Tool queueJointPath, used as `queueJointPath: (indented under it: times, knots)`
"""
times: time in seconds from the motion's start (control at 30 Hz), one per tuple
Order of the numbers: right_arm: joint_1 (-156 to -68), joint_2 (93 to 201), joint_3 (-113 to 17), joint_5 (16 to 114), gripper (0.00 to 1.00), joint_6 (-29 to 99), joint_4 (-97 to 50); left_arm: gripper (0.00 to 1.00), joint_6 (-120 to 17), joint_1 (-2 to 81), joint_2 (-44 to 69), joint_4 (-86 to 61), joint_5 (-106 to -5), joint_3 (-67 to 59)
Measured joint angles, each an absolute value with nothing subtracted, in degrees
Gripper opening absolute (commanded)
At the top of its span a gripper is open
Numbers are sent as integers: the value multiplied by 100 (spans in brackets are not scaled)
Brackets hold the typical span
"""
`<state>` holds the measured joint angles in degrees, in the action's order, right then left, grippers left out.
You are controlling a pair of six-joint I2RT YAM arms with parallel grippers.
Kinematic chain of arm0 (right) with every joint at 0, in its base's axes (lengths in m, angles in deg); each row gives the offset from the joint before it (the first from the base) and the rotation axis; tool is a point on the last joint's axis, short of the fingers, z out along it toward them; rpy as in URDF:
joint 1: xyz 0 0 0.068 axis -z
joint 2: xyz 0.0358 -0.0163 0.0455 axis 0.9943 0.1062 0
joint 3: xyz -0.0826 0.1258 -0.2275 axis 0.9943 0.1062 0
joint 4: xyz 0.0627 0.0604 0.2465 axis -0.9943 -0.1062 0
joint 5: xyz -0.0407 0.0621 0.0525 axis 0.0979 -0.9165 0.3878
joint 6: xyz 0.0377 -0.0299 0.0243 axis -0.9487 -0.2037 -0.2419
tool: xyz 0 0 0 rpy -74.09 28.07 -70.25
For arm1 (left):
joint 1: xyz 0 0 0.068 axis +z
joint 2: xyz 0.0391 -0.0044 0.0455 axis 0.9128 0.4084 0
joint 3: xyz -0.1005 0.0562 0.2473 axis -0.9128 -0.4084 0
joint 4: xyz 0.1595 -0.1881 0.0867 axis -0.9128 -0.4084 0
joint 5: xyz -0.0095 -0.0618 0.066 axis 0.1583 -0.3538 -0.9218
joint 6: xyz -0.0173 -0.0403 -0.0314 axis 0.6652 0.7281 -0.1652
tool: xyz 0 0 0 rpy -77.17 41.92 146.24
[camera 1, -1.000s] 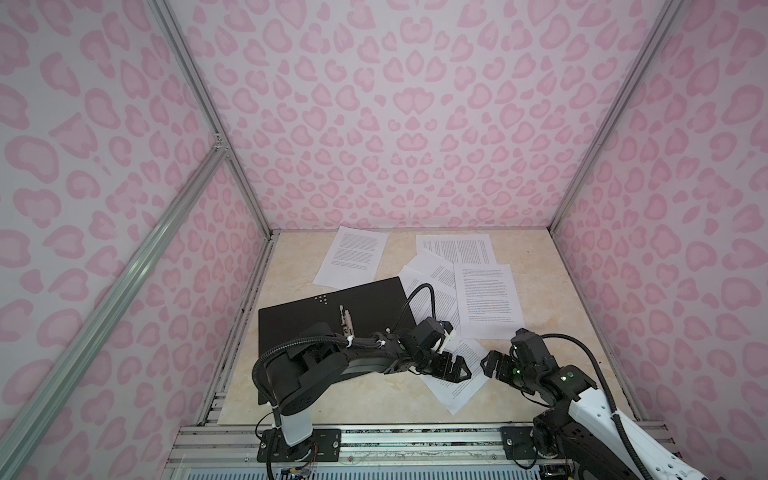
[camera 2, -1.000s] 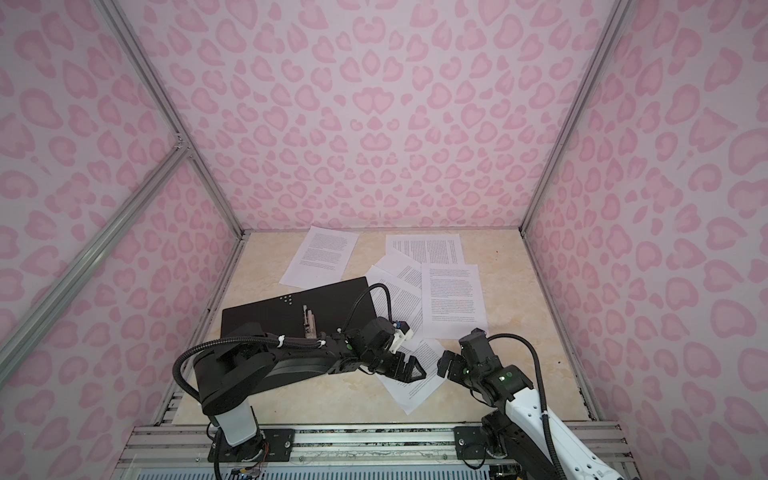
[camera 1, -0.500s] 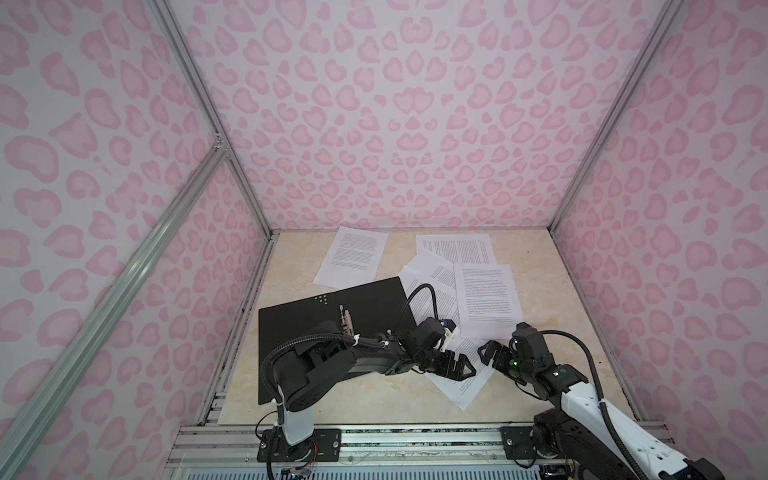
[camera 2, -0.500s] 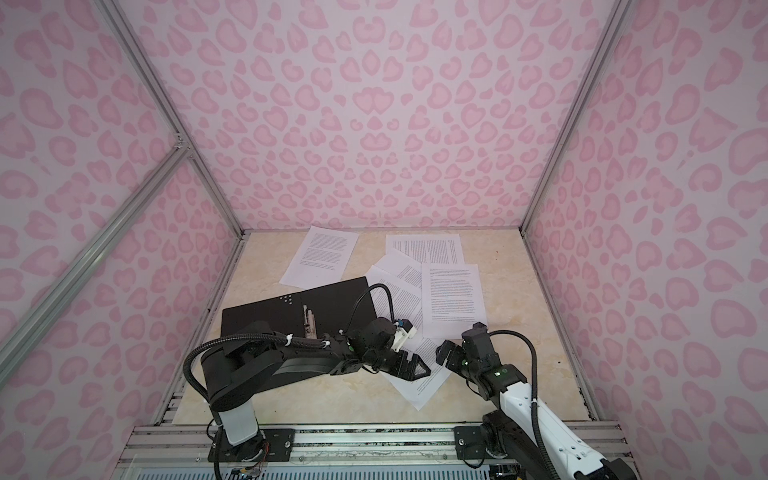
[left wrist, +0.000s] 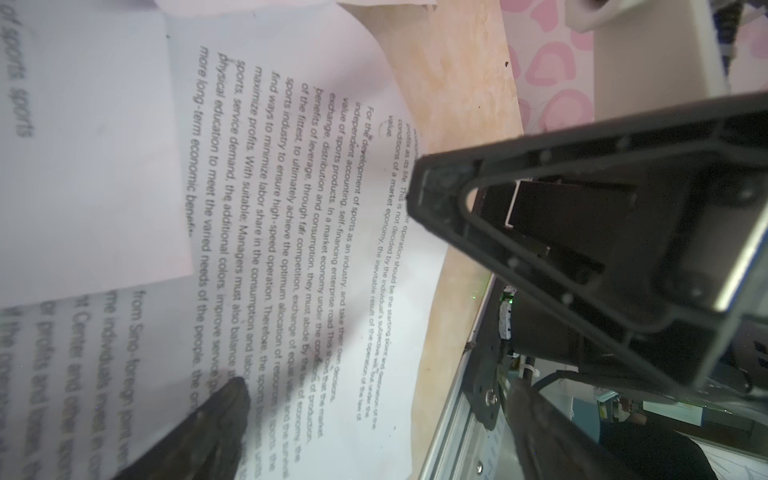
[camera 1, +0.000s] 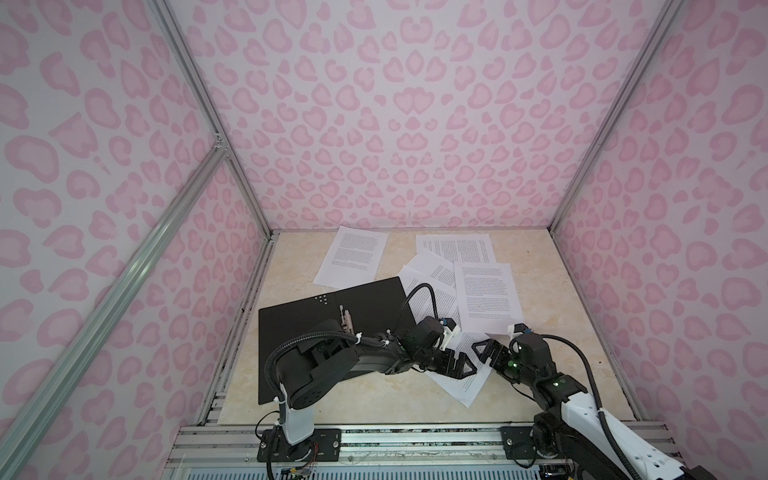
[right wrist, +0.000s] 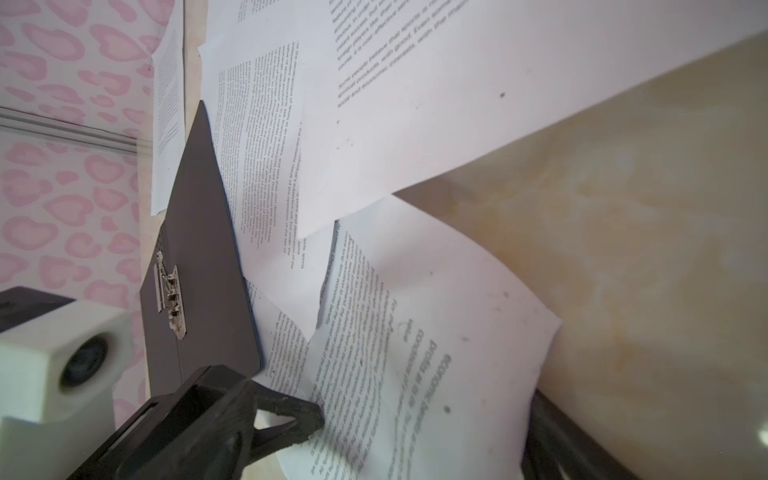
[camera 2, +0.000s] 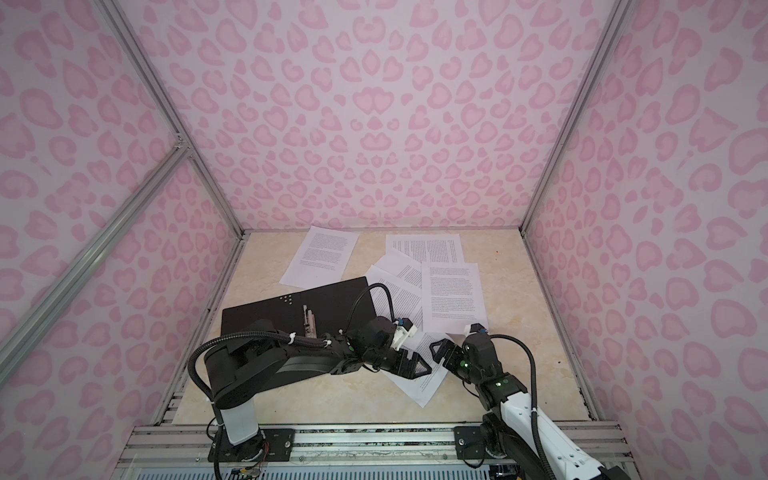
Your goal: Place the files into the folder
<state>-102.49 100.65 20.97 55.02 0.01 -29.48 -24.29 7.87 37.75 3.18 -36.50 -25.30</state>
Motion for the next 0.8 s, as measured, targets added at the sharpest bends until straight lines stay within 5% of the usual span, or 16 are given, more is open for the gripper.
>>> queueJointPath:
  times: [0.3,0.53,0.8]
  knots:
    - [-10254,9123,2451,5119,77,-303,-3007,98,-2306,825,3858,618,-3540,-2565]
    - [-10321,9339,2508,5272,51,-307,-2980,98,-2249,825,3856,751,-3497,-2620]
    - [-10885,10030,2222,5862,5,66,-2969,98,-2179,886,3836,998,-3298,-2764]
